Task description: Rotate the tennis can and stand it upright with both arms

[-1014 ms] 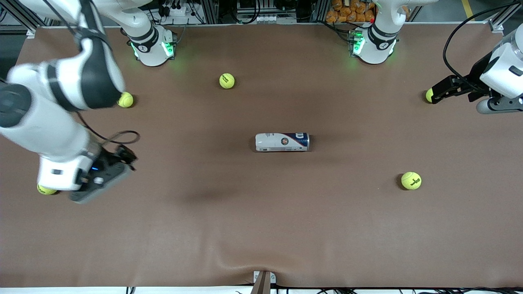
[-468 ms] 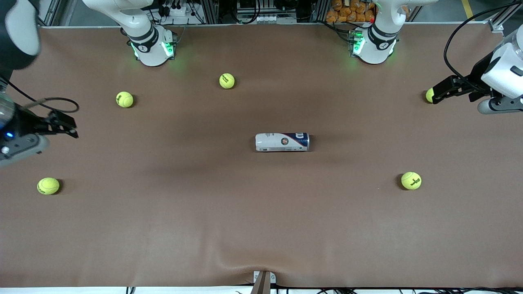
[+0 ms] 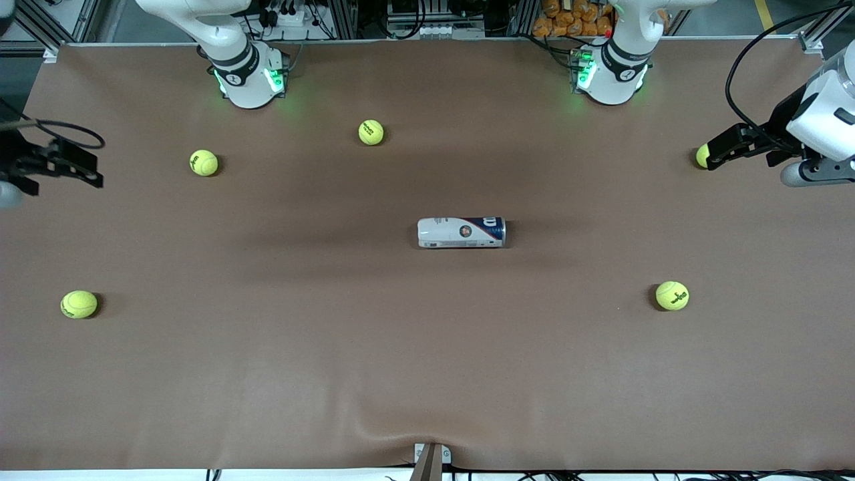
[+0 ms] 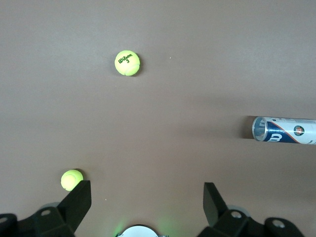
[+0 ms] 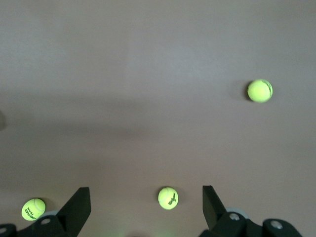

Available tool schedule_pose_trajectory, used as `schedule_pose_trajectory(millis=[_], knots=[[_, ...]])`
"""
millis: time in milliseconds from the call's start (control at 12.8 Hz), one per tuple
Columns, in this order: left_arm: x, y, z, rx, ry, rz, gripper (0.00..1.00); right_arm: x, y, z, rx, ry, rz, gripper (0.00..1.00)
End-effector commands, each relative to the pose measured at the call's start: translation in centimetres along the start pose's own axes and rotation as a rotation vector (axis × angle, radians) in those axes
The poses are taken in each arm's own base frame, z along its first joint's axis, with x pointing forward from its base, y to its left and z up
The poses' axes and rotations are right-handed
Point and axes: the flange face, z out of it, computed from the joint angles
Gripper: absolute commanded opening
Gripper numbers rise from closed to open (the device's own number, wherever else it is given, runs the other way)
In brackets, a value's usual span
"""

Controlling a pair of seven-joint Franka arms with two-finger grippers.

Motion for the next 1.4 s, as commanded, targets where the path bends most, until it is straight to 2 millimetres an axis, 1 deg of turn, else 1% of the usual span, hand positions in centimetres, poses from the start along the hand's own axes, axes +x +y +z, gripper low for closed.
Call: schedule_pose_trajectory(millis=[0,78,234,390,546,702,858,936,1014,1092,1249,1327], knots=[[-0.4,-0.3,0.1,0.018,-0.003,0.014,1.0,-3.3,0.6,-0.5,0.021,0.006,0.116,1.0],[-0.6,0.0,0.3,0.019,-0.006,0.018,1.0,-3.4,0.6,-0.5,0.022,0.001,0.161,1.0],[-0.5,0.5,0.4,0.02,-0.009,0.026,1.0,-3.7,1.4,-0.6,0.023,0.003,0.18,1.0],[-0.5,0.7,0.5,0.019,-0.01,0.029,1.0,-4.1,1.7,-1.2,0.023,0.018,0.187,1.0],[0.1,1.5,1.7,-0.037,-0.041,0.03,1.0,-4.0,2.1,-1.2,0.023,0.022,0.194,1.0],[2.0,2.5,4.9,-0.133,-0.106,0.02,1.0,-4.0,2.2,-1.1,0.024,0.023,0.196,1.0],[3.8,3.1,9.2,-0.202,-0.171,0.008,1.0,-3.9,2.3,-0.9,0.054,0.014,0.194,1.0],[4.4,3.5,11.4,-0.241,-0.17,-0.004,1.0,-4.0,3.8,-0.8,0.072,0.016,0.231,1.0],[4.8,3.8,13.8,-0.276,-0.163,-0.027,1.0,-4.5,4.1,-0.8,0.083,0.005,0.234,1.0],[4.9,4.2,16.7,-0.307,-0.157,-0.044,1.0,-4.6,4.0,-0.7,0.078,-0.014,0.231,1.0],[5.2,5.3,21.7,-0.385,-0.146,-0.108,1.0,-4.6,4.2,-0.7,0.077,-0.011,0.227,1.0],[5.4,7.1,24.0,-0.425,-0.173,-0.11,1.0,-4.5,4.1,-0.6,0.077,-0.011,0.225,1.0]])
